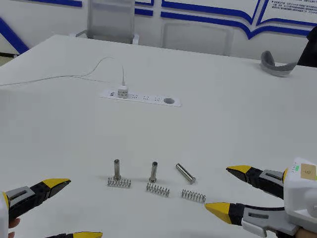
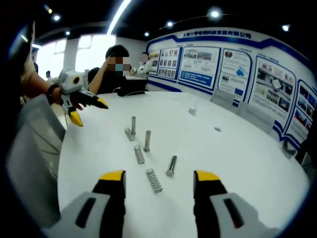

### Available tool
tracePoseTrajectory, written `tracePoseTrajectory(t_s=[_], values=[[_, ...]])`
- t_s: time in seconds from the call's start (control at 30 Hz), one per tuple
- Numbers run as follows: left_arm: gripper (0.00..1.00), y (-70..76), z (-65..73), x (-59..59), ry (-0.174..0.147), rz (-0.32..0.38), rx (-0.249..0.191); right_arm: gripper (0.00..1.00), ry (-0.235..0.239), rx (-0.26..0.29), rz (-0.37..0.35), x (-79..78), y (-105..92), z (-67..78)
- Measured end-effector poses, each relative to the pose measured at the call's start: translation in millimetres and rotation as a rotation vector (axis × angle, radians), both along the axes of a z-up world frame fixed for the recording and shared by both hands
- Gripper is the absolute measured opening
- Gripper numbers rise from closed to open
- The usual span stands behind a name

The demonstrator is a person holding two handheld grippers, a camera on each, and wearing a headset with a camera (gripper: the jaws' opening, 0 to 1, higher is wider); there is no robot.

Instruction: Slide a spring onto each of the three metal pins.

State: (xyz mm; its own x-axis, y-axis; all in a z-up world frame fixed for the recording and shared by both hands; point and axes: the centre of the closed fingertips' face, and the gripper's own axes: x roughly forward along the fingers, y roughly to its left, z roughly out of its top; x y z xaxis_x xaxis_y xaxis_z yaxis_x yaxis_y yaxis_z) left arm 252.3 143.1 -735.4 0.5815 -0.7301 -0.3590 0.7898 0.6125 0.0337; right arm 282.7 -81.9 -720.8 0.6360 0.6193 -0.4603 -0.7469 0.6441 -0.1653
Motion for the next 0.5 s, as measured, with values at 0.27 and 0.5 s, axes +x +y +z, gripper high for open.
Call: tracePoseTrajectory(t_s=[0.27, 0.5], values=[[0.73, -1.3, 1.2, -0.3, -0.003, 0.002, -0.001, 0.49, 0.0, -0.025, -0.002, 18.5, 9.4, 5.5], [0.73, -1.1, 1.0, -1.9, -0.001, 0.005, -0.001, 0.42, 0.012, -0.058, 0.005, 36.5, 18.7, 5.3]])
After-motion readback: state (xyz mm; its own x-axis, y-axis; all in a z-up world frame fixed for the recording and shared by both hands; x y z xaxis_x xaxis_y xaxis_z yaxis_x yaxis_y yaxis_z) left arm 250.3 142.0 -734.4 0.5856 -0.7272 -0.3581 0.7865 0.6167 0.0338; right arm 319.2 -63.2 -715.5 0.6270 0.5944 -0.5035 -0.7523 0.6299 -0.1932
